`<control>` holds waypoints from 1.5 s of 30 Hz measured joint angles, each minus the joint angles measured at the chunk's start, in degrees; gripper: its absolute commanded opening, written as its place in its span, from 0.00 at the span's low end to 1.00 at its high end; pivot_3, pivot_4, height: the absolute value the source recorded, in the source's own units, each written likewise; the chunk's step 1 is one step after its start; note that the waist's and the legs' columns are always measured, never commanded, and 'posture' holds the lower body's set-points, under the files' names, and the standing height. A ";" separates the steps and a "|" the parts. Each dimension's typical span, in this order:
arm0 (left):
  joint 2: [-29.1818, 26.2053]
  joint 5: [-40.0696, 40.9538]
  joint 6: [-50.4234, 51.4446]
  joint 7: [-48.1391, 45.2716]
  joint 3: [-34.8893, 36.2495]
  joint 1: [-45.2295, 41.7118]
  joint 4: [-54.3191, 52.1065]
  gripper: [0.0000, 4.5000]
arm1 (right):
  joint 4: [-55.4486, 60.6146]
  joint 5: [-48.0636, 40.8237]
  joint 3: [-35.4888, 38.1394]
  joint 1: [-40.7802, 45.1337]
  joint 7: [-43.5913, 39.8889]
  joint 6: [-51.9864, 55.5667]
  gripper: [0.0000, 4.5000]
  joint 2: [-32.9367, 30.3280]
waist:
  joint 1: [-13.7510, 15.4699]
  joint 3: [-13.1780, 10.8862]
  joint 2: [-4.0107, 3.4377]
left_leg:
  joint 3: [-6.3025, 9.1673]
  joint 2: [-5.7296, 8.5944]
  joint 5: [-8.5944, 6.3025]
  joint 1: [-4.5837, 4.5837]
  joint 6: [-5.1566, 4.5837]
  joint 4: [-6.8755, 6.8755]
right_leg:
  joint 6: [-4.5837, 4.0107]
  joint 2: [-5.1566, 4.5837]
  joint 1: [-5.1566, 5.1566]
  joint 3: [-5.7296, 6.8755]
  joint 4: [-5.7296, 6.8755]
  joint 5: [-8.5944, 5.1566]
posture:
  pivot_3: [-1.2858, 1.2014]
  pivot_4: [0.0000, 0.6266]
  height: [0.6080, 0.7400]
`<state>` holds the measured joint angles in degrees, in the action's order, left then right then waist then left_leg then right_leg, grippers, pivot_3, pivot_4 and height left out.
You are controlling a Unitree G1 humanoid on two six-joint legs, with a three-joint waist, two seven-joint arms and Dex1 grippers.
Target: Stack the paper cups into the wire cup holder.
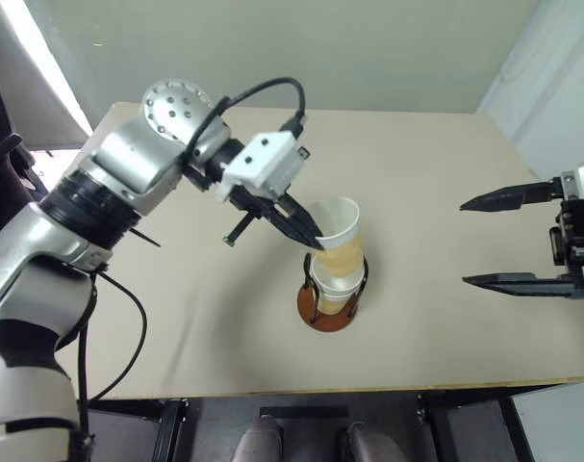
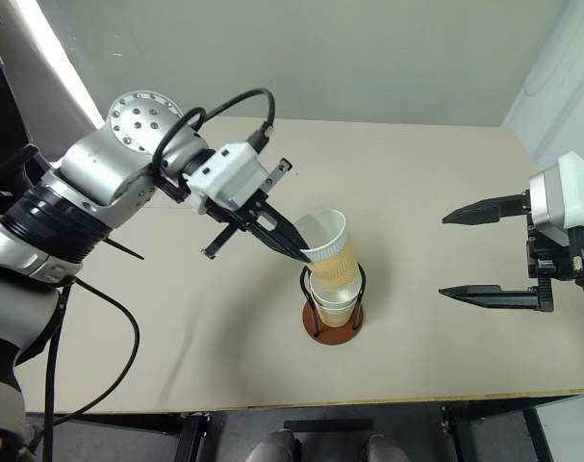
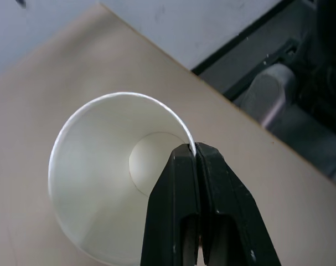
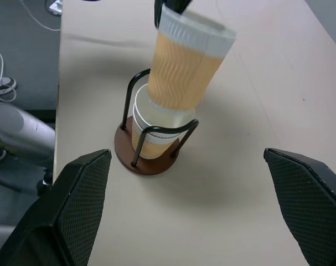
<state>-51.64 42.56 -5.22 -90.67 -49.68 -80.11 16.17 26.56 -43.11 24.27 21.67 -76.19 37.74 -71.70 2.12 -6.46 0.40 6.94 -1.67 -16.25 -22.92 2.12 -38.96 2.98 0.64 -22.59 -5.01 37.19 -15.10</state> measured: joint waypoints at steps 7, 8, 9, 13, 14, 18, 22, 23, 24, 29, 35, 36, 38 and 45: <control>0.05 -0.48 -3.61 0.00 -3.18 -0.09 0.73 0.10 | 1.08 -0.67 1.60 -0.83 1.14 1.22 1.00 -0.71 | 0.04 0.00 0.00 | 0.01 0.00 -0.03 -0.09 -0.01 0.03 | 0.00 0.00 -0.01 0.02 -0.15 0.00 | 0.52 0.24 1.00; 0.07 -0.54 -3.62 0.00 -3.44 -0.19 0.78 0.15 | 1.10 -0.72 1.60 -0.83 1.26 1.35 1.00 -0.72 | 0.05 0.00 0.00 | 0.01 0.00 -0.03 -0.10 -0.01 0.03 | 0.00 0.00 -0.01 0.02 -0.15 0.00 | 0.52 0.24 1.00; 0.08 -0.60 -3.65 0.00 -3.68 -0.32 0.78 0.23 | 1.11 -0.77 1.60 -0.84 1.31 1.41 1.00 -0.72 | 0.04 0.00 0.00 | 0.01 0.00 -0.03 -0.10 -0.01 0.03 | 0.00 0.00 -0.01 0.02 -0.15 0.00 | 0.52 0.24 1.00; 0.38 -0.78 -3.74 0.00 -4.68 -0.81 0.79 0.56 | 1.12 -0.99 1.60 -0.84 1.54 1.42 1.00 -0.73 | 0.04 0.00 0.00 | 0.01 0.00 -0.04 -0.10 -0.02 0.03 | 0.00 0.00 0.00 0.02 -0.15 0.00 | 0.52 0.24 1.00; 0.50 -0.78 -3.74 0.00 -4.68 -0.81 0.78 0.65 | 1.12 -1.05 1.60 -0.83 1.63 1.41 1.00 -0.73 | 0.04 0.00 0.00 | 0.01 0.00 -0.04 -0.10 -0.02 0.03 | 0.00 0.00 0.00 0.02 -0.15 0.00 | 0.52 0.24 1.00; 3.96 -2.60 -2.95 -0.04 -1.04 -0.09 3.02 0.97 | 0.69 -0.97 1.16 -0.61 1.66 0.67 1.00 -0.71 | 0.25 0.00 0.00 | 0.01 0.01 -0.04 -0.11 -0.02 0.00 | 0.03 0.00 0.03 0.03 -0.15 0.02 | 0.52 0.24 1.00; 6.71 -6.82 1.93 1.98 10.96 2.39 7.67 0.99 | -3.16 1.29 -3.78 1.29 1.09 -3.23 1.00 0.37 | -0.07 0.02 -0.03 | -0.04 0.00 -0.04 -0.05 -0.02 -0.01 | 0.09 0.01 0.03 0.00 -0.15 0.05 | 0.52 0.24 1.00; 5.07 -7.80 3.31 2.98 13.73 4.17 7.94 0.99 | -5.79 2.52 -5.48 2.07 0.93 -4.56 1.00 1.17 | -0.43 0.03 -0.06 | -0.08 -0.02 -0.05 -0.01 -0.03 0.00 | 0.09 0.01 0.03 -0.05 -0.14 0.05 | 0.52 0.24 1.00; 2.66 -8.47 4.74 3.80 16.15 6.50 8.01 0.99 | -8.41 3.75 -7.04 2.68 0.70 -5.78 1.00 1.83 | -1.06 0.09 -0.16 | -0.13 -0.02 -0.05 0.03 -0.03 0.06 | 0.09 0.05 0.01 -0.07 -0.14 0.05 | 0.52 0.24 1.00; -16.75 -6.23 16.63 2.25 32.17 29.58 4.79 0.99 | -23.41 9.12 -11.74 2.84 -5.06 -11.82 1.00 2.88 | -2.44 0.13 -0.27 | -0.27 -0.11 0.09 -0.08 0.20 0.69 | 0.07 0.15 -0.52 -0.22 0.16 0.05 | 0.52 0.24 1.00; -25.34 -1.27 25.39 2.47 54.35 55.88 -4.76 0.99 | -31.38 12.67 -14.35 4.39 -12.26 -16.94 1.00 2.24 | -0.67 0.13 -0.26 | -0.18 -0.06 0.13 -0.11 0.26 0.73 | 0.01 0.03 -0.50 -0.30 -0.14 0.04 | 0.52 0.24 1.00; -25.33 -0.90 26.77 2.76 57.66 59.43 -6.30 0.99 | -32.72 13.14 -14.56 4.83 -12.93 -17.25 1.00 2.10 | -0.45 0.13 -0.26 | -0.17 -0.06 0.13 -0.02 0.26 0.71 | -0.04 0.03 -0.41 -0.30 -0.08 0.05 | 0.52 0.24 1.00; -24.95 -0.35 29.04 3.88 63.08 64.63 -9.41 0.99 | -33.53 13.59 -14.93 6.24 -13.91 -17.46 1.00 2.02 | -0.34 0.13 -0.25 | -0.19 -0.06 0.16 0.10 0.22 0.67 | -0.19 0.05 -0.31 -0.28 -0.03 0.12 | 0.52 0.24 1.00; -20.98 -0.45 33.15 7.23 73.31 73.35 -17.09 0.99 | -35.08 14.96 -16.90 8.93 -14.79 -17.96 1.00 3.63 | -0.91 0.14 -0.22 | -0.28 -0.09 -0.15 1.01 -0.32 0.74 | -0.76 0.06 0.20 -0.22 0.49 -0.08 | 0.52 0.24 1.00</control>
<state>-72.61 42.12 27.93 -83.44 23.64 -6.76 -0.92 -8.52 -28.15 7.37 30.60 -90.98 19.78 -68.07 1.21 -6.31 0.17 6.66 -1.76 -16.40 -21.91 1.79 -38.22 2.22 0.70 -22.39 -5.23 37.68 -15.18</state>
